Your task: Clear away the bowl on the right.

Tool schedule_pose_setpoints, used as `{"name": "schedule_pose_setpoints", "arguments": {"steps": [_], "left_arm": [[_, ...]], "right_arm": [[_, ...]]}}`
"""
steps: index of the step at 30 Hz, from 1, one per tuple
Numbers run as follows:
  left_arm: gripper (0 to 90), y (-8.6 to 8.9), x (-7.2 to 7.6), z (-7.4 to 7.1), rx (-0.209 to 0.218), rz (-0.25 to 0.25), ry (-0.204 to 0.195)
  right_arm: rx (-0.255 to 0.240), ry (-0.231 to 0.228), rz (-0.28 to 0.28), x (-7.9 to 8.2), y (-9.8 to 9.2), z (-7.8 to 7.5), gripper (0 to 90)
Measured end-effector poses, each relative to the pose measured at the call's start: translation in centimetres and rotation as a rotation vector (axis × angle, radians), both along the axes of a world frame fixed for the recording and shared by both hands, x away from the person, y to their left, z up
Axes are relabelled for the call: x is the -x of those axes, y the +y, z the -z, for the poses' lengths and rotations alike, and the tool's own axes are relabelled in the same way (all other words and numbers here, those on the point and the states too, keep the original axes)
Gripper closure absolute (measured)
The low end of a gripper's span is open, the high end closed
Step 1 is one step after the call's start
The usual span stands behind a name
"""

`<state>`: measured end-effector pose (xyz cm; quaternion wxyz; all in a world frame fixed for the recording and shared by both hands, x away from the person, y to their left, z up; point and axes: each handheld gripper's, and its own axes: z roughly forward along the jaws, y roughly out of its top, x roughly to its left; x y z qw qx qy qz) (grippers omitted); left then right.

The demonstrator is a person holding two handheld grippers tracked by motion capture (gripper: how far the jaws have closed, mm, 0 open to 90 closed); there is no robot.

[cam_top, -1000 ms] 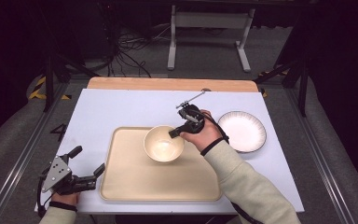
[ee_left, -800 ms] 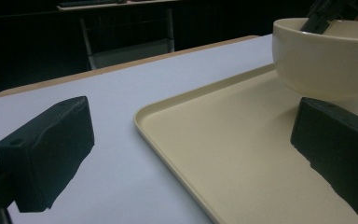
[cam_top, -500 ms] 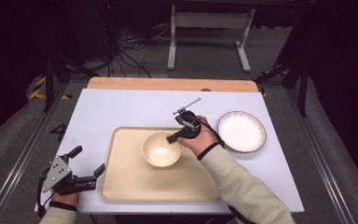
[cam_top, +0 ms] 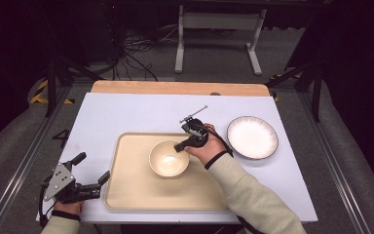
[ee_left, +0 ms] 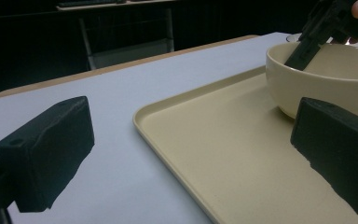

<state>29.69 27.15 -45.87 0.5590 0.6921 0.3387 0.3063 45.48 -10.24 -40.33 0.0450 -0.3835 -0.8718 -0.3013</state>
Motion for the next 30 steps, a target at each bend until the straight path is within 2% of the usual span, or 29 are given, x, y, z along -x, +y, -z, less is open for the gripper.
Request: {"name": "schedule_pose_setpoints", "arguments": {"steps": [11,17,19,26,30], "left_arm": [[0.2,-0.01,0.01,0.00,-0.002,0.000,0.000],[0.2,-0.02,0.01,0.00,-0.003,0.000,0.000],[0.2,-0.03,0.00,0.00,-0.003,0.000,0.001],[0.2,-0.03,-0.01,0.00,-0.005,0.000,0.000],[0.2,-0.03,-0.06,-0.01,-0.009,0.005,0.003]], "right_arm": [[0.016,-0.014,-0.004,0.07,0.08,0.52,82.0],[0.019,0.004,0.002,-0.14,-0.11,0.94,82.4],[0.006,0.013,0.004,-0.21,-0.29,1.05,81.9],[0.010,-0.007,-0.003,-0.12,-0.31,0.98,73.8],[0.010,-0.032,-0.005,0.04,-0.26,0.87,63.1]]}}
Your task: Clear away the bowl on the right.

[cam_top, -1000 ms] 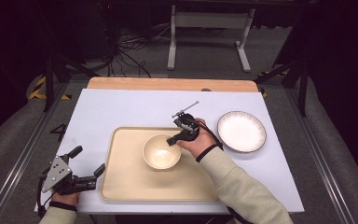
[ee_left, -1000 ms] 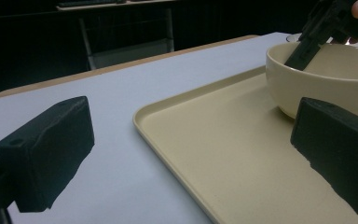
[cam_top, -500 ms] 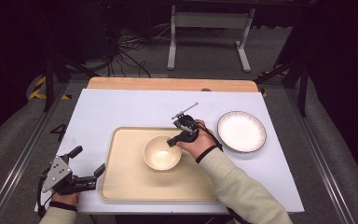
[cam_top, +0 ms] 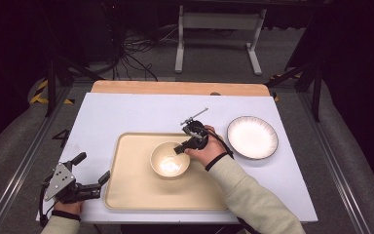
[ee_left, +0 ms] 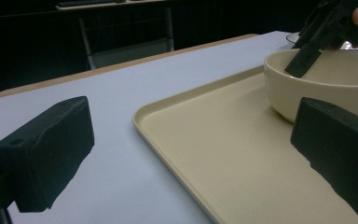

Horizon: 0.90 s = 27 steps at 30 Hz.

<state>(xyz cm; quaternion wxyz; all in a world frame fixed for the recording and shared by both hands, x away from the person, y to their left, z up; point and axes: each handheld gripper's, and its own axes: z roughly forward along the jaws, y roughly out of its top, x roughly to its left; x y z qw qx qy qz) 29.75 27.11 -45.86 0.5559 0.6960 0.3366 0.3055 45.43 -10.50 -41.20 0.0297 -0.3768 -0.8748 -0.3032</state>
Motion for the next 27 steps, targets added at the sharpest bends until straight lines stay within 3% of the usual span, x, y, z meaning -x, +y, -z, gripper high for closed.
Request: {"name": "schedule_pose_setpoints", "arguments": {"steps": [6,15,27], "left_arm": [[0.2,0.0,0.0,0.0,0.003,-0.002,0.002],[0.2,0.0,0.0,0.0,0.001,-0.002,0.000],[0.2,0.0,0.0,0.0,0.005,-0.006,0.003]], "right_arm": [[0.003,-0.052,-0.012,0.6,0.0,-1.1,58.6],[-0.014,-0.187,-0.019,1.9,-1.0,-3.6,47.6],[-0.048,-0.285,-0.052,3.5,-3.0,-5.3,43.1]]}}
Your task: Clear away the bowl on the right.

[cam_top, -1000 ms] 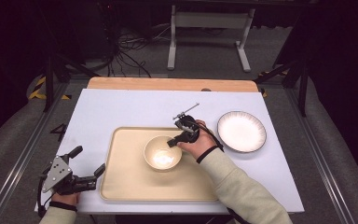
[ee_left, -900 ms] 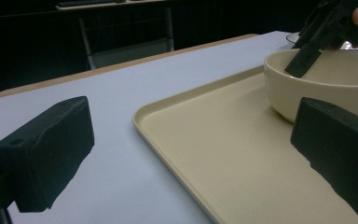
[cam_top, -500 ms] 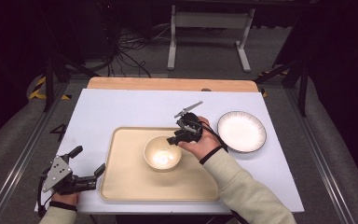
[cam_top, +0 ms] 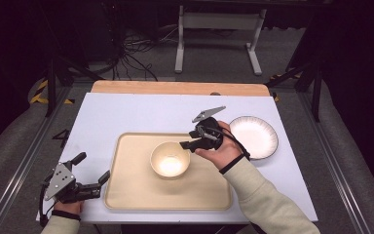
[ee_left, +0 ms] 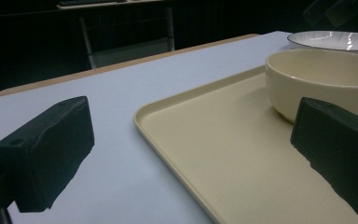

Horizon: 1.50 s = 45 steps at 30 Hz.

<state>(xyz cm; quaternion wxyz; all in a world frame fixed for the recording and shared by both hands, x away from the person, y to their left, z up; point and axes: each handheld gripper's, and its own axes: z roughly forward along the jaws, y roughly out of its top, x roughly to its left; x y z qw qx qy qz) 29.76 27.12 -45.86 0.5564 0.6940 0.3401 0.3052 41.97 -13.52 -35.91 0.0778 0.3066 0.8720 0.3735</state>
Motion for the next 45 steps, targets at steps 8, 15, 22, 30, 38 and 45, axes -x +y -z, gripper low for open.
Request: {"name": "schedule_pose_setpoints", "arguments": {"steps": [8,15,22,30,38,45], "left_arm": [[0.2,0.0,0.0,0.0,0.001,-0.002,0.001],[0.2,0.0,0.0,0.0,-0.004,-0.001,-0.002],[0.2,-0.1,0.1,0.0,-0.004,-0.002,-0.002],[0.2,-0.1,0.0,0.0,-0.006,-0.002,-0.005],[0.2,-0.1,0.0,0.0,-0.004,-0.004,-0.005],[0.2,-0.1,0.0,0.0,-0.005,-0.001,-0.003]], "right_arm": [[-0.032,-0.043,-0.014,1.1,-1.4,-1.7,42.0],[-0.066,-0.058,-0.035,1.4,-2.6,-1.7,41.1],[-0.146,-0.126,-0.031,2.3,-4.5,-1.1,40.3],[-0.214,-0.205,0.011,3.4,-6.8,-0.1,39.8],[-0.247,-0.277,0.046,4.5,-8.3,0.9,38.6],[-0.278,-0.326,0.058,5.2,-10.4,1.9,37.5]]}}
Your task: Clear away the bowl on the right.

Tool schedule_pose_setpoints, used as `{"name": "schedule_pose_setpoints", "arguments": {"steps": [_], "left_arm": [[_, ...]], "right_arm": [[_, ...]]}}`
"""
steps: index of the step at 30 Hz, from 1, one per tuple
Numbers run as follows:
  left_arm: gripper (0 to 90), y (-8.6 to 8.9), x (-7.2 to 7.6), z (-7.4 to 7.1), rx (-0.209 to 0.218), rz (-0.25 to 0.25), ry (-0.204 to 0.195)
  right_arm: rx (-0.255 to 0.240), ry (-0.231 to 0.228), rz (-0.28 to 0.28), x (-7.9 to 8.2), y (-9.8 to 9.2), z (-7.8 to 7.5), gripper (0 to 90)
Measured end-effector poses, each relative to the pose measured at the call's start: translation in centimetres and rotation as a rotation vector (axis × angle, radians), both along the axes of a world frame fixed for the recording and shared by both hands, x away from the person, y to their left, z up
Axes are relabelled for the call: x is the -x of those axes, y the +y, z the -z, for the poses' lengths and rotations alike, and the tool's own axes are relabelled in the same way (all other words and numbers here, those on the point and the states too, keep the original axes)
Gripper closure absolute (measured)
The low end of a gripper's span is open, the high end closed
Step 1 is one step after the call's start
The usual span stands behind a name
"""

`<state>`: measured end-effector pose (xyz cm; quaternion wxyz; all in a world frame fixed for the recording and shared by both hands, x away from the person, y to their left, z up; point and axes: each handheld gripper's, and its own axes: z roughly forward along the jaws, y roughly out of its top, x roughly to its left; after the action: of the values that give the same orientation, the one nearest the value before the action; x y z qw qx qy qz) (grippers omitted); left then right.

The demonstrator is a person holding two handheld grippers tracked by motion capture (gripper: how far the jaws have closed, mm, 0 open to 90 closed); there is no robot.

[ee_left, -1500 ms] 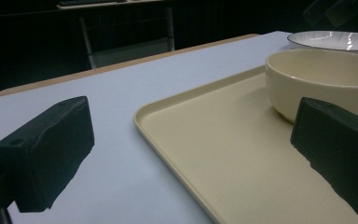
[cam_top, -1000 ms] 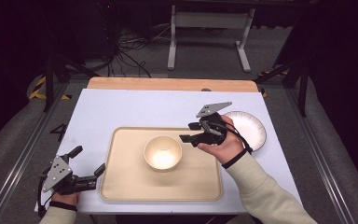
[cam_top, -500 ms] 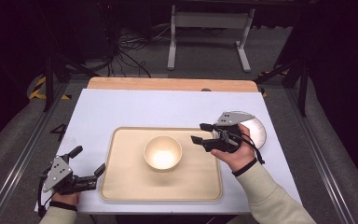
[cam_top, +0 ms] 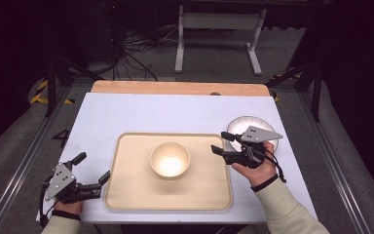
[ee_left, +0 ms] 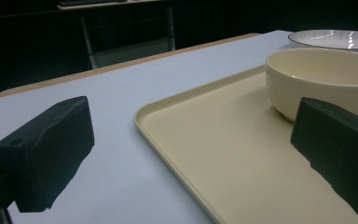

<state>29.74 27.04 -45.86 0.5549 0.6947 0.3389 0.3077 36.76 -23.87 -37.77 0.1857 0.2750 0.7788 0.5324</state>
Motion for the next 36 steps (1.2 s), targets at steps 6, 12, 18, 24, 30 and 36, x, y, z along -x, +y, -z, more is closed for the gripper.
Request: {"name": "schedule_pose_setpoints", "arguments": {"steps": [6,12,18,24,30,36], "left_arm": [[0.2,0.0,0.0,0.0,-0.003,0.000,0.001],[0.2,0.0,0.0,0.0,-0.001,-0.001,-0.003],[0.2,0.0,0.0,0.0,0.000,0.000,-0.002],[0.2,0.1,0.0,0.0,0.005,0.001,0.006],[0.2,0.2,0.0,0.0,0.014,0.002,0.006],[0.2,0.3,0.0,-0.1,0.021,0.004,0.009]], "right_arm": [[0.029,-0.066,0.030,0.5,-0.9,0.9,37.7],[-0.022,-0.095,0.020,0.9,-1.5,2.2,33.9],[-0.068,-0.096,0.032,1.0,-2.0,3.8,31.4],[-0.125,-0.172,0.047,1.5,-2.4,4.4,25.2],[-0.110,-0.210,0.058,1.9,-2.6,5.6,21.2],[-0.084,-0.196,0.053,2.3,-2.3,6.4,20.4]]}}
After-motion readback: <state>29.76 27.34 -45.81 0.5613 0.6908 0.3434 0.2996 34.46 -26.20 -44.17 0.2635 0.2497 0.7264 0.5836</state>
